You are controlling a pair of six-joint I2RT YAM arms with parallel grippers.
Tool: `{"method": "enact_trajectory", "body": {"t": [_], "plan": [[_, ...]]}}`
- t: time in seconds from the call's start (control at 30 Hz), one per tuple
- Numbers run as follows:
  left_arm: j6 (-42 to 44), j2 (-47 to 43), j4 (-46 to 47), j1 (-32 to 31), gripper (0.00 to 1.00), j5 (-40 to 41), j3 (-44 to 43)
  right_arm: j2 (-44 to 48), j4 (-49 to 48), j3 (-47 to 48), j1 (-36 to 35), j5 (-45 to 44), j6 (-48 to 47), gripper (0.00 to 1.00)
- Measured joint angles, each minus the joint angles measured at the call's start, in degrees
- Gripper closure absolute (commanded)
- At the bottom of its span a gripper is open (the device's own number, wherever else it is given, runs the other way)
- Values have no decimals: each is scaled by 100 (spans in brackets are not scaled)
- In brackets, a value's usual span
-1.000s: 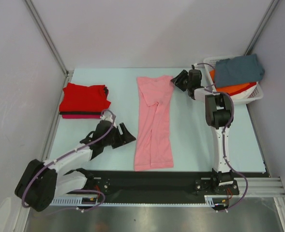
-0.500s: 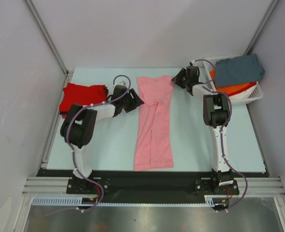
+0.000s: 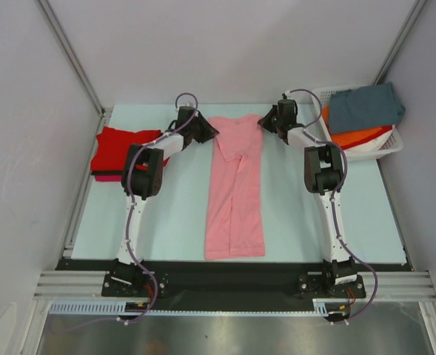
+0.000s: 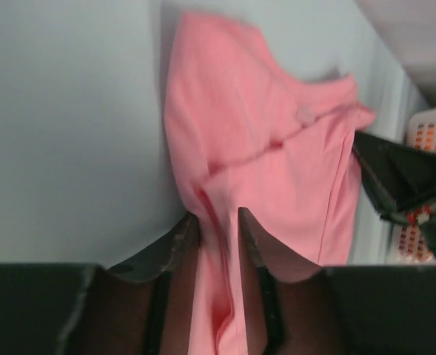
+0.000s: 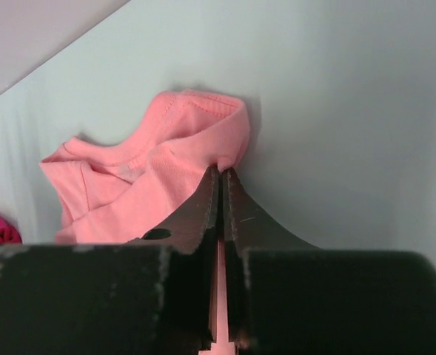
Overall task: Fold and stack the t-shirts
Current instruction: Fold the tshirt
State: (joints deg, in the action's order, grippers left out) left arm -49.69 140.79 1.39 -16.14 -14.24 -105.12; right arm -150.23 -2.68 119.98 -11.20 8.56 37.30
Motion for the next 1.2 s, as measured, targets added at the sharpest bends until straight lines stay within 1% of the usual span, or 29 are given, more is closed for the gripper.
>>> {"method": "enact_trajectory", "body": {"t": [0.03, 0.1, 0.13, 0.2, 0.27, 0.3, 0.33, 0.37, 0.4, 0.43, 0.5, 0.53, 0.6, 0.67, 0.7, 0.8, 0.83, 0.97, 1.0, 1.1, 1.2], "plan": [[-44, 179, -52, 50, 74, -57, -275, -35, 11, 63, 2, 9, 13, 100], [-162, 586, -192, 166, 80, -133, -925, -125, 13, 195, 7, 42, 72, 100], [-236, 791, -278, 225, 87, -197, -1252, -157, 20, 247, 13, 52, 109, 100], [-387, 1102, -330, 319, 88, -251, -1709, -216, 0, 328, 33, 83, 190, 100], [-542, 1276, -334, 398, 87, -299, -1963, -313, 4, 487, 55, 96, 267, 99], [-592, 1314, -328, 424, 67, -295, -2017, -393, 4, 629, 63, 109, 293, 78], [-658, 1335, -289, 444, 54, -308, -2035, -494, 9, 796, 76, 144, 363, 60], [-748, 1342, -205, 459, 47, -334, -2063, -595, 24, 981, 92, 192, 420, 51], [-758, 1342, -164, 470, 38, -341, -2116, -678, -20, 1126, 116, 286, 452, 47], [-739, 1342, -138, 479, 34, -334, -2149, -706, -39, 1213, 133, 345, 468, 46], [-743, 1340, -55, 492, 24, -358, -2166, -706, -42, 1248, 164, 435, 472, 45], [-721, 1327, -9, 494, 22, -374, -2166, -706, -55, 1248, 177, 472, 470, 45], [-643, 1241, 2, 496, 21, -363, -2100, -643, -131, 1064, 199, 555, 481, 45], [-479, 960, -90, 505, 21, -319, -1725, -431, -236, 695, 219, 632, 455, 45], [-367, 772, -136, 511, 21, -269, -1467, -210, -258, 330, 236, 675, 433, 45], [-61, -79, -339, 544, 20, -142, -317, 586, -203, -807, 243, 752, 352, 45], [48, -481, -282, 555, 20, -96, 203, 837, -229, -1172, 236, 780, 326, 46], [363, -2371, -236, 562, 20, 87, 2498, 2490, -249, -3423, 162, 824, 308, 46], [433, -2859, -162, 549, 20, 142, 3067, 2841, -184, -3845, 116, 785, 308, 47], [581, -4216, 142, 474, 22, 262, 4662, 4107, -107, -5285, -214, 319, 295, 49], [713, -5294, 240, 293, 25, 358, 6028, 5112, 251, -6319, -793, -210, 306, 53]]}}
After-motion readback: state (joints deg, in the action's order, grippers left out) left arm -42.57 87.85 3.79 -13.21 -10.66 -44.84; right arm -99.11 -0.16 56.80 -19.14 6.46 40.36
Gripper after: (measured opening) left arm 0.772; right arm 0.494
